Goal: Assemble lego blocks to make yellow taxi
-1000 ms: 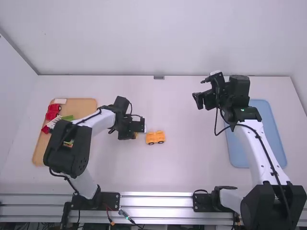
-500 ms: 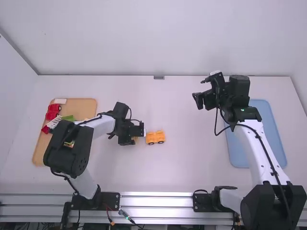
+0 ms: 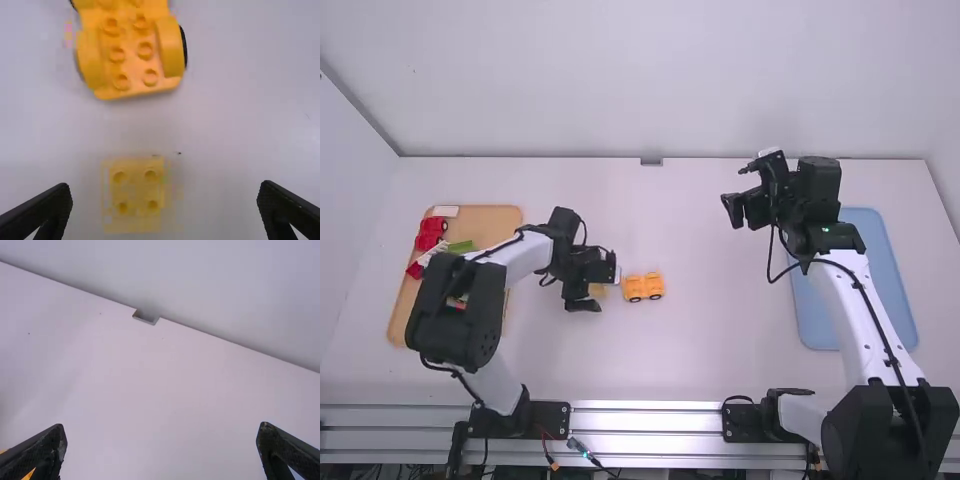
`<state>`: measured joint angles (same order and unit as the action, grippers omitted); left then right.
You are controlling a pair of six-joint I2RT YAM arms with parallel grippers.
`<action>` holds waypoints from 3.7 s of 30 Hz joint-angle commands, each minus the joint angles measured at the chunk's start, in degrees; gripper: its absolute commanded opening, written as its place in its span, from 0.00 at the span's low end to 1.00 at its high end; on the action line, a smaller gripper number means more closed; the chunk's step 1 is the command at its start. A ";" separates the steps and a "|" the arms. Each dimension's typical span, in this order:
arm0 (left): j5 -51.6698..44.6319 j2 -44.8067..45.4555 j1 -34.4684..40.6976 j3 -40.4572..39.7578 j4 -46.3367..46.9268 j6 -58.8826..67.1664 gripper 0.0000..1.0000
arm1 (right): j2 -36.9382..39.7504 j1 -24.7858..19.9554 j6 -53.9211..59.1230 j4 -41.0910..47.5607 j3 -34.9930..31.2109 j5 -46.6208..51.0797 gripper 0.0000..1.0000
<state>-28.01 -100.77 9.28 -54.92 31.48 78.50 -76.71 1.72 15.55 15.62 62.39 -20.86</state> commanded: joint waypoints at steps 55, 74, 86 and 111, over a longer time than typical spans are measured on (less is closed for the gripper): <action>-24.57 -9.84 -12.24 11.50 -26.34 2.29 0.66 | -27.82 14.10 46.45 -24.63 -21.09 -37.09 0.99; -25.07 -9.86 -13.35 12.46 -27.65 1.88 0.52 | -27.82 14.29 46.38 -24.59 -21.09 -36.52 0.99; -29.07 -13.29 -13.42 11.72 -29.77 1.95 0.59 | -27.82 14.32 46.25 -24.55 -21.09 -37.44 0.99; -30.10 -14.43 -13.42 11.04 -27.91 5.79 0.23 | -27.89 13.97 46.47 -24.39 -21.11 -37.64 0.99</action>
<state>-57.32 -114.26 -3.64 -44.86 3.33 83.83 -103.88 15.94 61.89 -8.88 40.29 -57.91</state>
